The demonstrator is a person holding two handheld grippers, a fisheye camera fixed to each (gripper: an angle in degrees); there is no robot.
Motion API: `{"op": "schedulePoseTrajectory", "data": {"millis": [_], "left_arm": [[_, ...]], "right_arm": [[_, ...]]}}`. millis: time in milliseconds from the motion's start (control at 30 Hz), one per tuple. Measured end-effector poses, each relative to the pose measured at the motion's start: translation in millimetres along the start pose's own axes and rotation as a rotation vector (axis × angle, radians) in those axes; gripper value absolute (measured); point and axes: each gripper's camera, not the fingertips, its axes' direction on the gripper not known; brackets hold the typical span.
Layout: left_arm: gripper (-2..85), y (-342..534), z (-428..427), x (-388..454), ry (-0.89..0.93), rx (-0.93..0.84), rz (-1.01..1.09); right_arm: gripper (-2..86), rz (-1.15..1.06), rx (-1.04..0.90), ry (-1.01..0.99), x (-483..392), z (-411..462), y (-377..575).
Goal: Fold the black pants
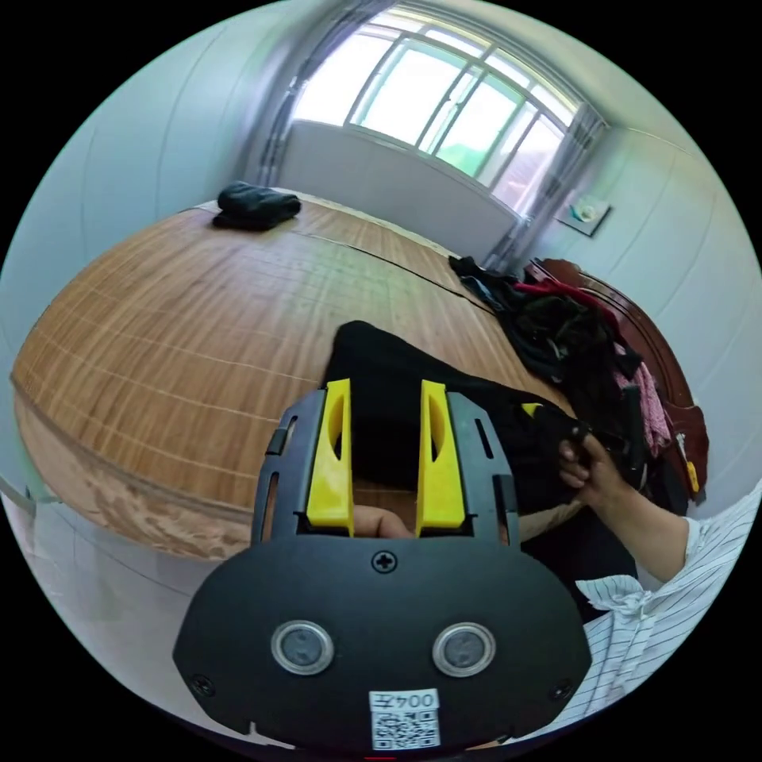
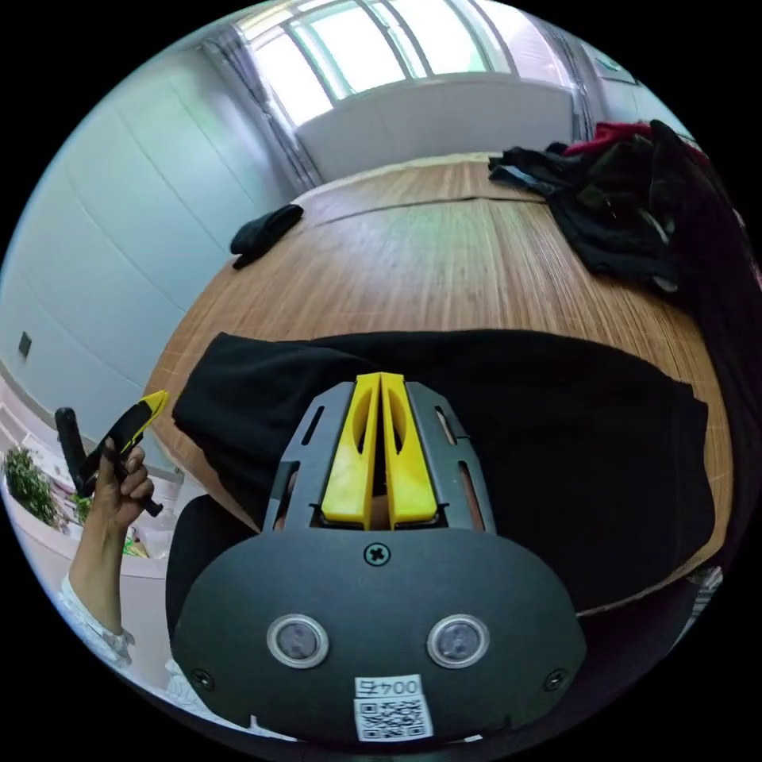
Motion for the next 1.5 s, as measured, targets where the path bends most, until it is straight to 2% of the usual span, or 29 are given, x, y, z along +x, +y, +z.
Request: {"op": "schedulePoseTrajectory", "data": {"millis": [67,200,300,467,567,767,933,1167,1233,1267,1367,1500], "left_arm": [[12.4,10.8,-12.0,-9.8,-0.08,-0.001,0.042],[12.8,30.4,-0.7,0.7,-0.16,-0.101,0.181],[12.9,37.4,14.5,20.7,-0.225,-0.112,0.273],[12.5,34.9,48.6,38.3,-0.313,-0.157,0.351],[12.3,30.9,50.3,34.5,-0.298,-0.137,0.323],[10.8,20.7,48.1,37.2,-0.229,-0.107,0.293],[9.9,20.4,44.6,36.1,-0.29,-0.115,0.338],[7.2,0.0,31.0,34.1,-0.261,-0.06,0.295],[5.9,-0.8,40.8,22.9,-0.303,-0.131,0.293],[5.5,3.7,51.3,10.3,-0.291,-0.195,0.274],[5.4,-0.1,38.7,-7.3,-0.207,-0.151,0.155],[5.5,-9.2,10.3,-9.1,-0.178,-0.137,0.137]], "right_arm": [[4.2,-0.14,0.01,-0.044,-32.3,-9.1,1.6],[7.6,-0.268,-0.063,-0.018,-64.0,3.5,0.1],[7.6,-0.216,-0.088,0.016,-63.3,14.7,-1.5],[7.1,0.01,0.008,0.169,-26.2,4.9,12.7],[6.6,0.091,-0.013,0.227,-4.1,7.3,23.1],[6.1,0.068,-0.05,0.275,-6.5,25.4,27.4],[5.6,0.065,-0.036,0.259,-5.1,35.5,26.7],[5.3,0.047,-0.027,0.256,-3.9,48.0,18.9],[5.2,0.031,-0.032,0.263,-4.0,52.5,15.3],[5.2,0.032,-0.034,0.257,-2.4,54.9,12.4],[5.1,0.048,-0.037,0.231,4.2,59.2,4.0],[4.2,0.058,-0.069,0.211,8.9,53.7,-16.7]]}}
